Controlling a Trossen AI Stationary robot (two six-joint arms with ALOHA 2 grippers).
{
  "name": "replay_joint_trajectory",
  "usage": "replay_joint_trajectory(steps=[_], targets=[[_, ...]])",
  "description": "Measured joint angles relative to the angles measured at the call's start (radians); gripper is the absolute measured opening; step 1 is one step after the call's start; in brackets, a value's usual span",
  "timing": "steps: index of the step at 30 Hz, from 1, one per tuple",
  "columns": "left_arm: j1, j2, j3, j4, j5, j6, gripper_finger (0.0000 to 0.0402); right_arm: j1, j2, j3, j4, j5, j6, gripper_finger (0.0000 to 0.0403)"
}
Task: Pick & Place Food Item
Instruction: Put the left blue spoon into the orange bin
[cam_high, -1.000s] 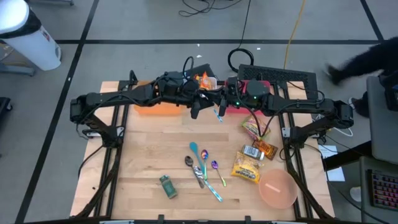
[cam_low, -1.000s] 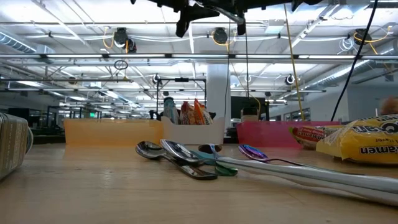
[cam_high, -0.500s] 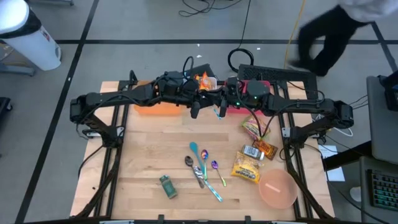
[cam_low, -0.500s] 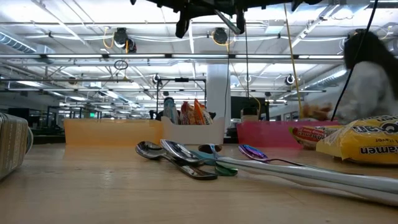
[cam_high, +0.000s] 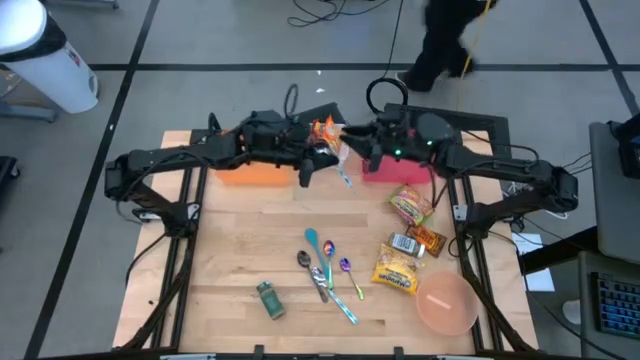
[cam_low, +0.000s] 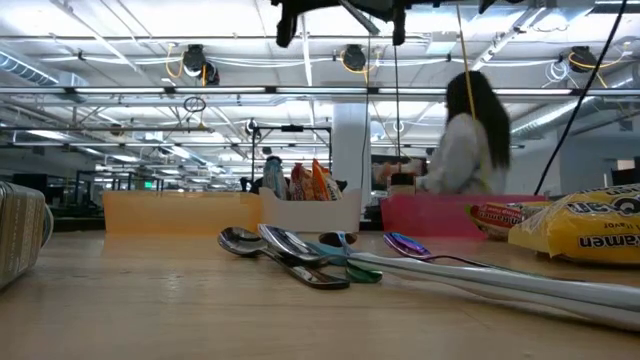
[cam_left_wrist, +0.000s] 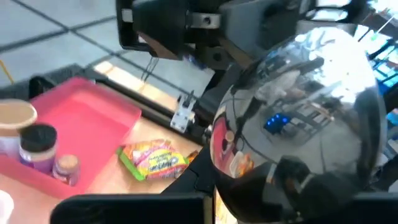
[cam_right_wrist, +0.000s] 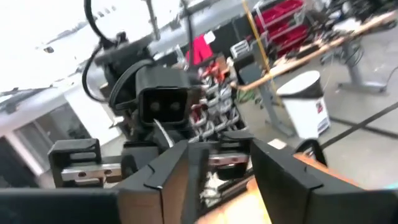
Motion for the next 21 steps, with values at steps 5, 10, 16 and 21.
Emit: replay_joint_trajectory(steps=[5, 10, 16, 21], targets=[[0.030, -0.081, 0.000, -0.027, -0.031, 0.003, 0.0020, -0.045, -0.077, -0.015, -0.029, 0.000, -0.015, 0.0182], [0.073, -0.184, 0.000, -0.108, -0.114, 0.000, 0.0020, -0.082, -0.146, -0.033, -0.129, 0.002, -0.072, 0.0179], [0.127, -0.309, 0.000, -0.244, -0.262, -0.033, 0.0020, -0.123, -0.234, -0.089, -0.154, 0.003, -0.116, 0.0178], [0.151, -0.389, 0.000, -0.400, -0.422, -0.121, 0.0020, -0.166, -0.309, -0.138, -0.158, 0.003, -0.192, 0.0177]])
